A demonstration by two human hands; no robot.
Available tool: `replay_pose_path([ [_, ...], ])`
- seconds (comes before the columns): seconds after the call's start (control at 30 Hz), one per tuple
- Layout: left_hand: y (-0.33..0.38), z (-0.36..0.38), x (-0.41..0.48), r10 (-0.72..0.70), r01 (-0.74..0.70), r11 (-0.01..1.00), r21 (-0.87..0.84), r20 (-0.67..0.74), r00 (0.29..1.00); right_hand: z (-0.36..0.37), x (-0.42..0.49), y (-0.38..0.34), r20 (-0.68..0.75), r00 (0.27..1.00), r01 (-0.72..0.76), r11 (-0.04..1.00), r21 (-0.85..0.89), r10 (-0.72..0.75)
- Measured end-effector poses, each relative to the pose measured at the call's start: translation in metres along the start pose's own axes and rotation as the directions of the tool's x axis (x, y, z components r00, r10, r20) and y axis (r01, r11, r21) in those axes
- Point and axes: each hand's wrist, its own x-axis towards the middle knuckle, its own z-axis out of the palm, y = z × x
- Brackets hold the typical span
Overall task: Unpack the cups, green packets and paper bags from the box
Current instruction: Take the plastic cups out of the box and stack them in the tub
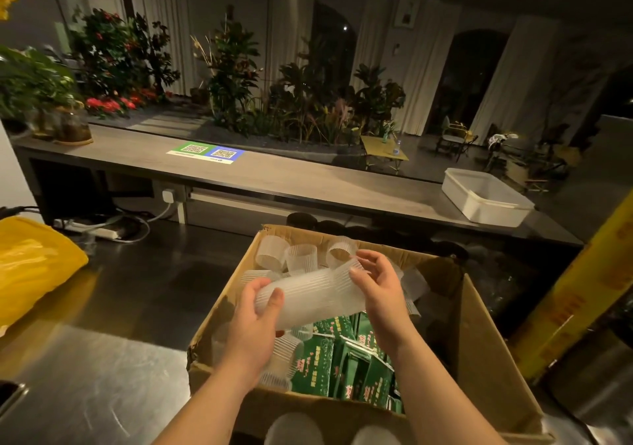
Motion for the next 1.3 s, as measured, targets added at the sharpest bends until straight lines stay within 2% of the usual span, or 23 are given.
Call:
replay_pose_path([
  [0.13,0.002,0.001,-0.001,-0.013,0.011,0.999,0.037,0.041,0.999,0.007,0.001,0.001,-0.007,1.0,-0.027,0.999,0.019,0.027],
  [0.23,0.001,0.001,-0.001,-0.001,0.0,0.999,0.051,0.022,1.0,0.02,-0.003,0.007,0.098,0.991,-0.089,0.996,0.005,0.088],
  [0.3,0.001,-0.001,-0.001,0.019,-0.019,1.0,0.022,-0.019,1.0,0.03,-0.006,0.009,0.109,0.987,-0.138,0.974,0.179,0.12],
  [0.37,0.001,-0.003,0.0,0.032,-0.033,0.999,-0.011,-0.091,0.995,0.031,0.004,0.016,-0.025,0.974,-0.194,0.885,0.423,0.226],
  [0.4,0.002,-0.004,-0.001,0.044,-0.047,0.999,-0.025,-0.126,0.991,0.031,0.009,0.02,-0.095,0.95,-0.233,0.877,0.42,0.298],
  [0.43,0.002,-0.005,-0.002,0.049,-0.056,0.998,-0.041,-0.155,0.987,0.031,0.012,0.025,-0.143,0.922,-0.311,0.909,0.276,0.359],
  [0.47,0.003,-0.005,-0.003,0.049,-0.059,0.997,-0.056,-0.172,0.984,0.033,0.011,0.033,-0.148,0.894,-0.419,0.906,0.06,0.424],
  [0.53,0.004,-0.004,-0.003,0.045,-0.058,0.996,-0.07,-0.18,0.983,0.043,0.005,0.054,-0.008,0.818,-0.553,0.783,-0.285,0.575],
  [0.6,0.005,-0.002,-0.002,0.05,-0.062,0.996,-0.063,-0.178,0.983,0.053,-0.001,0.072,0.087,0.718,-0.585,0.666,-0.462,0.691],
  [0.67,0.006,-0.001,-0.002,0.05,-0.061,0.996,-0.057,-0.181,0.982,0.061,0.0,0.078,0.104,0.703,-0.574,0.648,-0.501,0.703],
  [0.77,0.003,-0.002,-0.002,0.051,-0.058,0.998,-0.032,-0.187,0.981,0.065,0.004,0.073,0.122,0.709,-0.612,0.692,-0.383,0.694],
  [0.9,0.003,-0.002,0.0,0.045,-0.048,0.999,-0.015,-0.185,0.982,0.06,0.008,0.075,0.155,0.636,-0.676,0.643,-0.36,0.756],
  [0.97,0.004,-0.001,0.0,0.038,-0.044,0.999,-0.026,-0.187,0.982,0.059,0.009,0.075,0.139,0.662,-0.674,0.666,-0.318,0.737],
  [1.1,0.001,-0.002,0.0,0.027,-0.037,0.998,-0.052,-0.19,0.981,0.054,0.005,0.072,0.053,0.751,-0.652,0.752,-0.095,0.658],
  [1.27,0.0,-0.003,0.0,0.034,-0.044,0.998,-0.051,-0.179,0.983,0.037,0.008,0.071,-0.064,0.736,-0.671,0.739,0.064,0.674],
  [1.3,0.0,-0.003,0.001,0.031,-0.042,0.998,-0.056,-0.176,0.984,0.035,0.006,0.068,-0.041,0.74,-0.669,0.741,0.06,0.672],
])
